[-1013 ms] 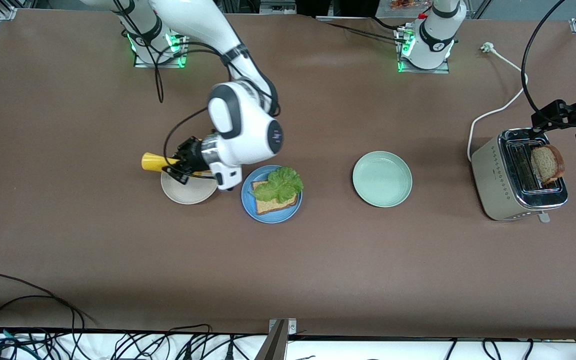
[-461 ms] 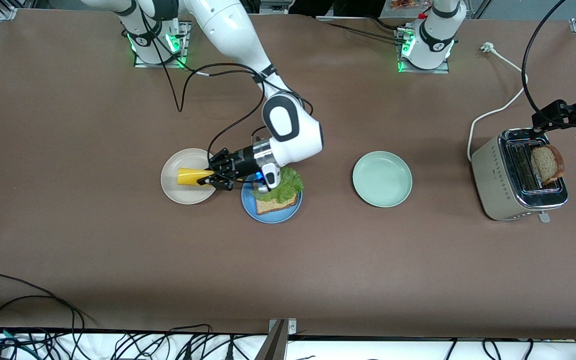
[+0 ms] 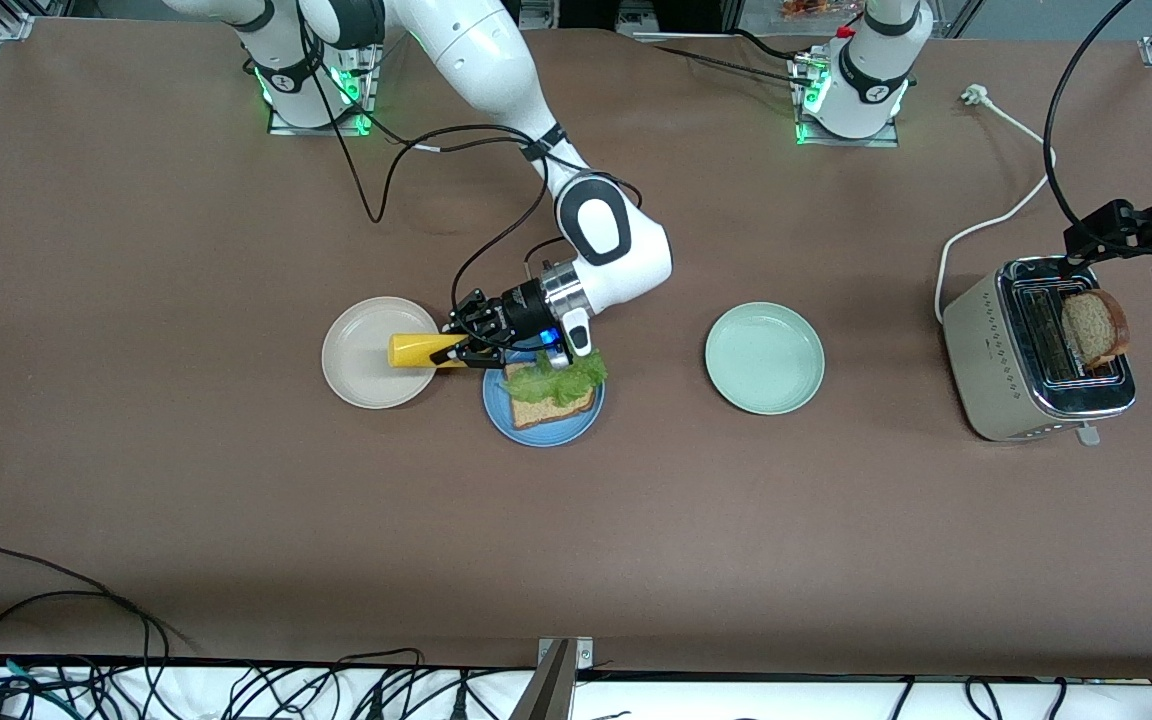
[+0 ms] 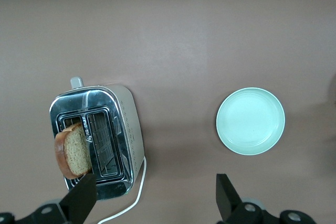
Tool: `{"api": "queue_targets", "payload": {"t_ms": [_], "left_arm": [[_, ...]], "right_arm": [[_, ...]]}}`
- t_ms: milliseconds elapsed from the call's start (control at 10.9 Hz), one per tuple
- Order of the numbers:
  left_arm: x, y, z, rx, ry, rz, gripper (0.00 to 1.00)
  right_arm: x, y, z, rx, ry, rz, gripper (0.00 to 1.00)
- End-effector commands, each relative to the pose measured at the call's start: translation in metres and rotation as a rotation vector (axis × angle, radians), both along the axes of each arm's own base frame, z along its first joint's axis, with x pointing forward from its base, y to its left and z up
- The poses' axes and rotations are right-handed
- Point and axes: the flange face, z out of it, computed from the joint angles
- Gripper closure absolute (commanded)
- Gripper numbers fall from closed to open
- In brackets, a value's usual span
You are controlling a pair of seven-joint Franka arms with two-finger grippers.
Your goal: Make sandwich in blue plate with both arms
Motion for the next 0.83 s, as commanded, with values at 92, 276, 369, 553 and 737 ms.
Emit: {"api": "queue_targets", "payload": {"t_ms": [92,276,369,553,737], "left_arm": [[0.0,0.001,0.005,0.019,0.002,0.004,0.0],[0.0,0.0,0.005,0.019,0.002,0.004,0.0],[0.0,0.0,0.005,0.019,0.002,0.004,0.0],[0.0,0.0,0.005,0.019,0.002,0.004,0.0],[0.0,-0.001,0.005,0.019,0.002,0.001,0.0]], "right_arm": [[0.007,-0.007,0.028,0.09,0.032,-0.057,0.77],[0.024,-0.039,0.066,0.26,0.094,-0.099,0.77],[0.033,-0.059,0.079,0.37,0.126,-0.117,0.77],[0.051,-0.092,0.097,0.534,0.159,-0.178,0.77],[0.055,-0.121,0.113,0.747,0.205,-0.258,0.77]]}}
